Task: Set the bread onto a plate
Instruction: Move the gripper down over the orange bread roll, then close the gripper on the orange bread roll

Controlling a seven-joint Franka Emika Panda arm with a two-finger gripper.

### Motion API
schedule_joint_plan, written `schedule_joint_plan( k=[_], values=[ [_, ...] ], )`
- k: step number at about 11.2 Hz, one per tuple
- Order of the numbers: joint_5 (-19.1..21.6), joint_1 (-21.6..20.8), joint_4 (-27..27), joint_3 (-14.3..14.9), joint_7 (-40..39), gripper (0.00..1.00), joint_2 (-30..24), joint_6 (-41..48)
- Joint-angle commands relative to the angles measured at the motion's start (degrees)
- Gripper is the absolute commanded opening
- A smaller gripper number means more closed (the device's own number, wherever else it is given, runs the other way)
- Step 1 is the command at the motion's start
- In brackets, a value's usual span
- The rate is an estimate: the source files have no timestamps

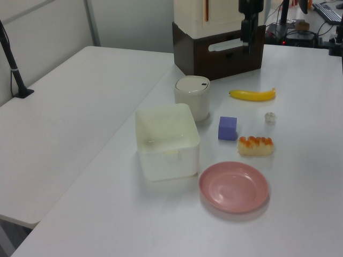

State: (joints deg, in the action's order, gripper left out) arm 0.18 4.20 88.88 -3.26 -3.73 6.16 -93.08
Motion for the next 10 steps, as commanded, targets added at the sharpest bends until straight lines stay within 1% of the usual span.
schedule_joint_plan(
  k=[1, 4, 5, 6, 7, 8, 10],
  values=[
    [0.08, -3.57, 3.40, 0.36, 2.31, 1.00, 0.69, -2.97],
    [0.08, -7.96, 11.03, 0.45, 8.37, 1.00, 0.08, -9.64],
    [0.17, -9.37, 13.92, 0.27, 10.47, 1.00, -0.79, -11.40],
    [0.08, -10.69, 18.04, 0.10, 11.71, 1.00, -2.98, -13.59],
    [0.08, -11.48, 22.09, -1.12, 11.98, 1.00, -4.91, -15.79],
    [0.08, -11.49, 25.61, -2.70, 12.86, 1.00, -5.72, -17.73],
    [-0.44, -11.75, 31.94, -4.99, 14.88, 1.00, -5.72, -24.83]
  ],
)
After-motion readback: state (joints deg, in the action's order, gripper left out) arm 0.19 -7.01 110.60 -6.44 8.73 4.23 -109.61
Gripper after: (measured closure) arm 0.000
